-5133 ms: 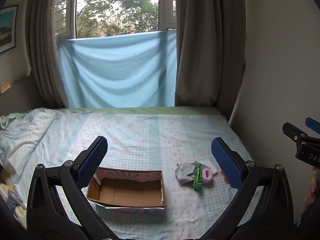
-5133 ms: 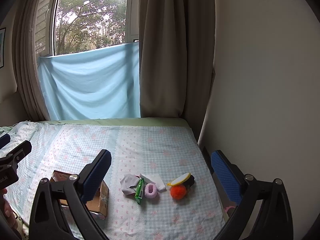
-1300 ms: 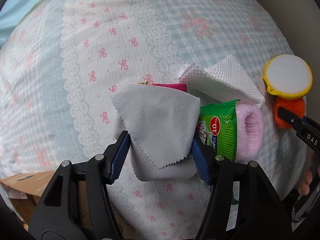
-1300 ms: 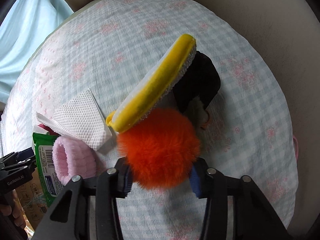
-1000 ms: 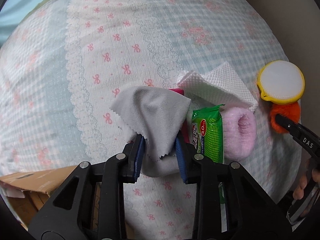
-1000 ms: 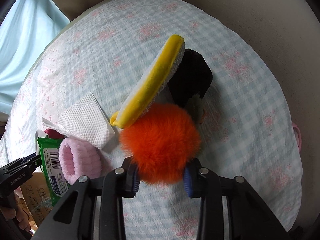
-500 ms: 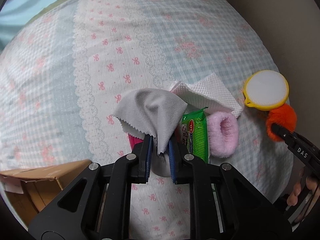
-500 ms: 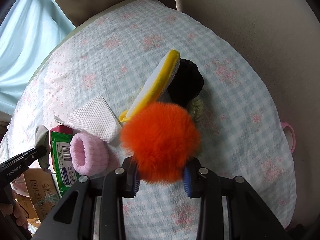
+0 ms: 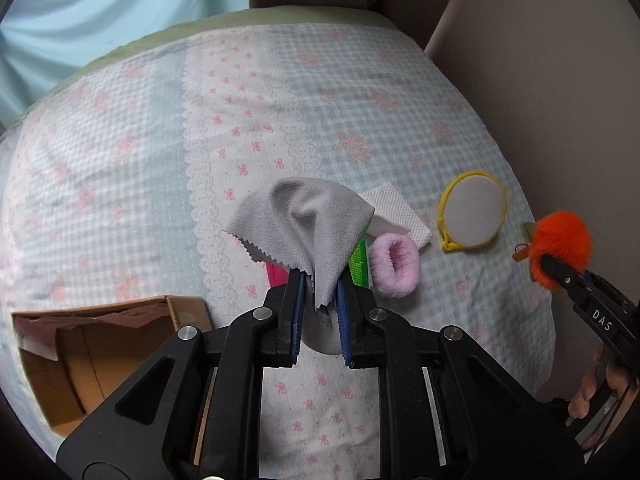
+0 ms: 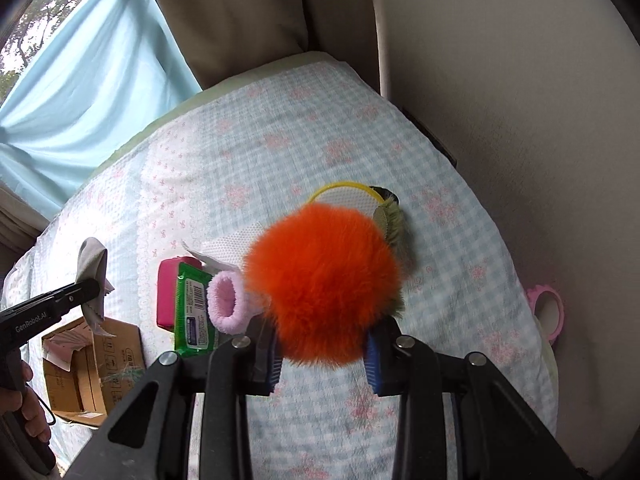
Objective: Organize soft objects
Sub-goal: 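Carry the grey cloth and orange pompom over the cardboard box with both grippers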
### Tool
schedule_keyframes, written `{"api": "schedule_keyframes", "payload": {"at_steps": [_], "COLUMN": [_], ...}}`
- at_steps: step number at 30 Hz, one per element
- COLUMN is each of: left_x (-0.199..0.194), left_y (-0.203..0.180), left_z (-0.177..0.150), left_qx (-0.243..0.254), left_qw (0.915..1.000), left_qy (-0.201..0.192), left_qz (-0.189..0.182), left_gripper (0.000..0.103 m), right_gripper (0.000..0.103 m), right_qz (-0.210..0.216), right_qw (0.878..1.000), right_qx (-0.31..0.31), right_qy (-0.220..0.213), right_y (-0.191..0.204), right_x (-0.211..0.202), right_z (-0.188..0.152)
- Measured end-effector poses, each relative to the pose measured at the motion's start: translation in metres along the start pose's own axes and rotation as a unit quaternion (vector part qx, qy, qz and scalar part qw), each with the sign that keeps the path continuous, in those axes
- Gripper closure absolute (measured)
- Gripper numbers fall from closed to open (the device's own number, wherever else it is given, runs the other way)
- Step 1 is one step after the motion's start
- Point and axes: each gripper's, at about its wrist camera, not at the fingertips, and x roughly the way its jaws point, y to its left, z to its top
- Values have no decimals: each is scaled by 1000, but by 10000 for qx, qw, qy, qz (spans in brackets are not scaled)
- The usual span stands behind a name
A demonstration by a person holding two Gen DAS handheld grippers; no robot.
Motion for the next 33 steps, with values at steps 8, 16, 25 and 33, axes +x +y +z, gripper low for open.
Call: {"api": "schedule_keyframes", "payload": {"at_steps": [8, 16, 25, 33], "left_x": [-91, -185, -242, -253], "left_y": [8, 49, 137, 233], "left_z": [-23, -54, -94, -124], "left_qx": [-299, -679, -889, -750], "left_qw": [9980, 9924, 9879, 9923], "left_qy": [-562, -1024, -1266, -969], "left_qz": [28, 118, 129, 164], "left_gripper": [90, 90, 90, 90], "right_gripper": [73, 73, 73, 73], "right_qz": [295, 699, 1054, 1200], "right_qw": [9955, 9828, 9751, 9804], "right_qx": [-738, -1443, -1749, -1516], "right_qy": [-519, -911, -862, -378], "right_y": [46, 129, 247, 336], "right_x": [-79, -151, -171, -135], "right_z": [12, 8, -29, -71]}}
